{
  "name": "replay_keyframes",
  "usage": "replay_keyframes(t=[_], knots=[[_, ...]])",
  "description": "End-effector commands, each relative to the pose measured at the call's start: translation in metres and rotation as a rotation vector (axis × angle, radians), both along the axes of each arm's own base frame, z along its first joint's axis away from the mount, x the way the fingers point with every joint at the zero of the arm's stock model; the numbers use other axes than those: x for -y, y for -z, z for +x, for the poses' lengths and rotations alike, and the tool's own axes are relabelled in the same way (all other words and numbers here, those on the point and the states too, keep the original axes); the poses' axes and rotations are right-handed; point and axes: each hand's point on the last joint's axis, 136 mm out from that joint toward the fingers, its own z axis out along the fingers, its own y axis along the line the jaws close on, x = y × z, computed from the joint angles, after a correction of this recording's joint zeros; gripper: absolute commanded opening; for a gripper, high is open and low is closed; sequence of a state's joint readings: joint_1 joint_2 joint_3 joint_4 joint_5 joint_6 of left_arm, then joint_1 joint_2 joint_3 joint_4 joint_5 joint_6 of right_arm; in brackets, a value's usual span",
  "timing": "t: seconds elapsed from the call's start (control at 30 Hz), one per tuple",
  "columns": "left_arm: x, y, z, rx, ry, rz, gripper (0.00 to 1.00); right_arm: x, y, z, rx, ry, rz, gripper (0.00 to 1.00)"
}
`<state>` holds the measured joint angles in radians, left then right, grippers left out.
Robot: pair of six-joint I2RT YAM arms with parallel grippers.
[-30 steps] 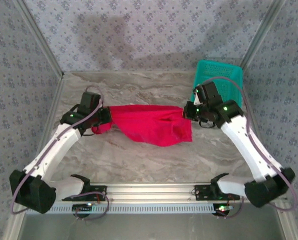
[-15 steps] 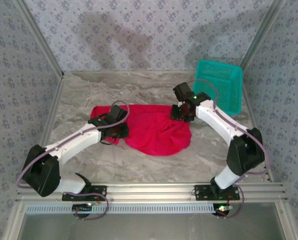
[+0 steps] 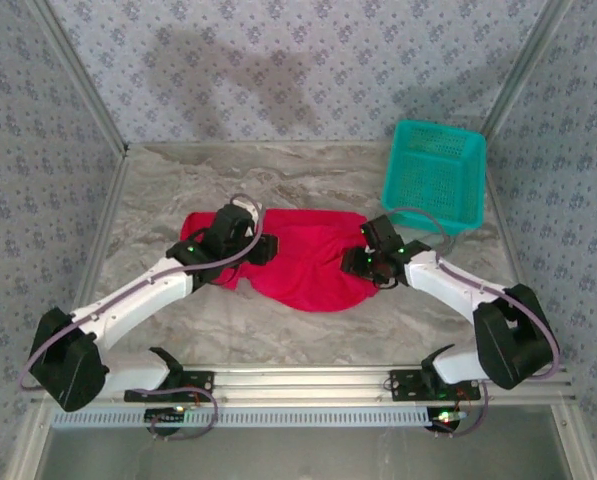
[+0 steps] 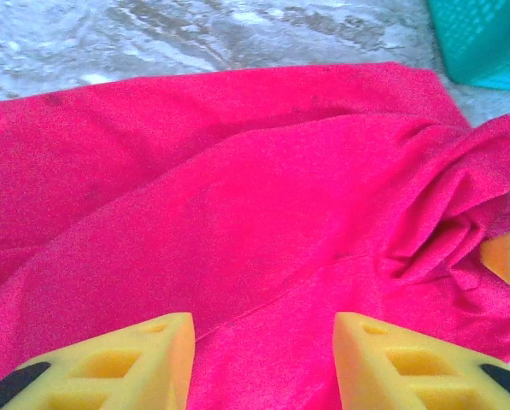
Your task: Fold the inside-out t-shirt
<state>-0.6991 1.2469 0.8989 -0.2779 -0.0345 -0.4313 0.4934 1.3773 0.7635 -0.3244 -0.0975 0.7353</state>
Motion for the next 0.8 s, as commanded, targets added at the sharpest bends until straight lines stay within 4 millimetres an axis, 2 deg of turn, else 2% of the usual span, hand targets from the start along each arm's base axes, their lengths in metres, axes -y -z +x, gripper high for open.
replay_keyframes(t=[0.0,0.03,0.17,0.37,0.57,0.77], knots=[[0.034,-0.015,0.005,0.032,0.091,-0.116,0.50,0.000,-0.003,0.025,0.069,0.071,0.056,0.11],[0.044,-0.017,0.006,0.013,0.117,-0.145,0.52,0.003,0.001,0.021,0.058,0.069,0.054,0.00],[0.098,-0.016,0.004,-0.013,0.286,-0.216,0.54,0.014,0.004,-0.001,0.082,0.043,0.055,0.00],[0.155,0.012,0.006,-0.010,0.421,-0.127,0.54,0.031,0.001,-0.017,0.136,0.057,0.095,0.00],[0.168,0.046,0.026,-0.032,0.380,0.005,0.55,0.033,-0.004,-0.022,0.135,0.049,0.110,0.00],[0.182,0.062,0.035,-0.066,0.382,0.014,0.54,0.035,-0.011,-0.026,0.143,0.044,0.118,0.00]])
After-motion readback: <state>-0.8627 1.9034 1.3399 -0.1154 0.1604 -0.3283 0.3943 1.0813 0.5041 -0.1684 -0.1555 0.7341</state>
